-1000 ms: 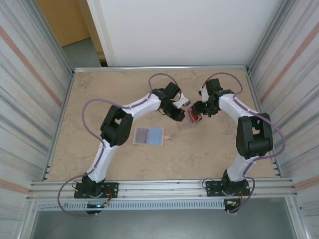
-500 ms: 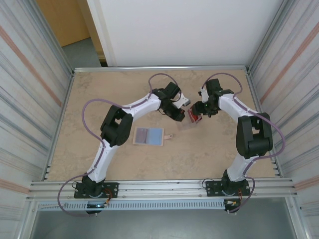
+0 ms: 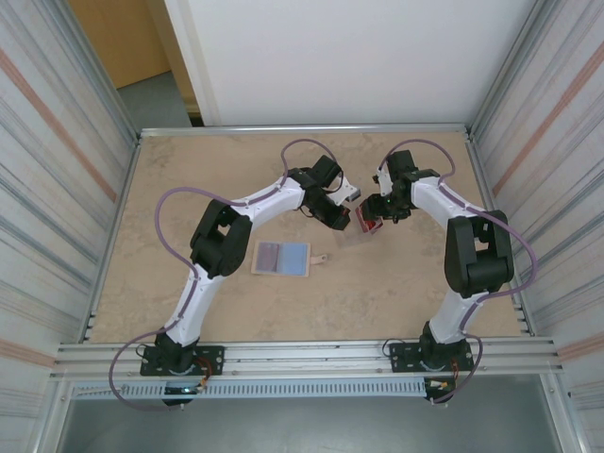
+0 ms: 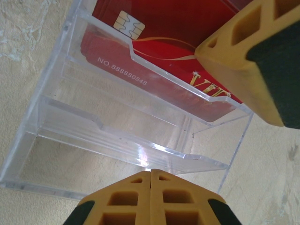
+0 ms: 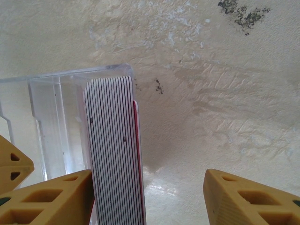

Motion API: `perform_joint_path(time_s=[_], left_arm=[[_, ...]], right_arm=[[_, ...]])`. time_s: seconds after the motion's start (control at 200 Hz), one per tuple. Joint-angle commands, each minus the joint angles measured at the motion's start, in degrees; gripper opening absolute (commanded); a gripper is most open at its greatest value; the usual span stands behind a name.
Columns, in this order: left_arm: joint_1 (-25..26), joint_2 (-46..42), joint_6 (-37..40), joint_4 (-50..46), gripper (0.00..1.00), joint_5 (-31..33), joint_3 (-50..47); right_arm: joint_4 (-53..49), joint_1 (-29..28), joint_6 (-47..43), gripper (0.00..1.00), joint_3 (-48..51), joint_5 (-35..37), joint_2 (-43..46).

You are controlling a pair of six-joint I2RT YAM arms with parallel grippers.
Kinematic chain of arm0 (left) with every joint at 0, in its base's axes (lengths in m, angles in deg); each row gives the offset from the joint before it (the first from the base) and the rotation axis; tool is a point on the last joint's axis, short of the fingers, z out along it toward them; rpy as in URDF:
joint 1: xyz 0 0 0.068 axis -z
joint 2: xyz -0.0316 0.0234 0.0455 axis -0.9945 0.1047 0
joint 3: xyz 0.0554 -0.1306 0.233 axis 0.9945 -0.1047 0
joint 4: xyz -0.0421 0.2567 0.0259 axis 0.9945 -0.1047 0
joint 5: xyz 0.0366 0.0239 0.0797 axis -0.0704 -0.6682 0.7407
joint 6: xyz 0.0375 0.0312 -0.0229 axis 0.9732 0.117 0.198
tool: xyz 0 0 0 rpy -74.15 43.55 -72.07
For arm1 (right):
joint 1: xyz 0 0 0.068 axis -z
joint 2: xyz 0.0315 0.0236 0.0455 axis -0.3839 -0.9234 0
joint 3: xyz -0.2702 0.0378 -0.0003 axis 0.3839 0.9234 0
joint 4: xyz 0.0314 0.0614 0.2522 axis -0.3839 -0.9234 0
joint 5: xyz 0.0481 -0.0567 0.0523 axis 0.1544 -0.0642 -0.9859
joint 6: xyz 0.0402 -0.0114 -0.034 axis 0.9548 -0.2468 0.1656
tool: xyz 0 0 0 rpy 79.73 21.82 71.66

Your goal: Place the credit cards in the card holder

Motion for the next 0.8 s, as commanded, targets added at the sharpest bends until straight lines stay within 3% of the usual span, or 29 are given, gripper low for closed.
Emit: perform_joint_path(time_s=[0.0, 0.797], left_arm=[[0.5, 0.2, 1.0, -3.0, 0.00, 2.0, -1.5], [0.5, -0.5, 1.5, -3.0, 0.00, 2.4, -2.3]], right_arm=[[-1.9, -0.1, -1.1, 0.60, -1.4, 2.0, 1.0], [-2.7, 0.2, -1.3, 0.53, -1.3, 0.9, 3.9]])
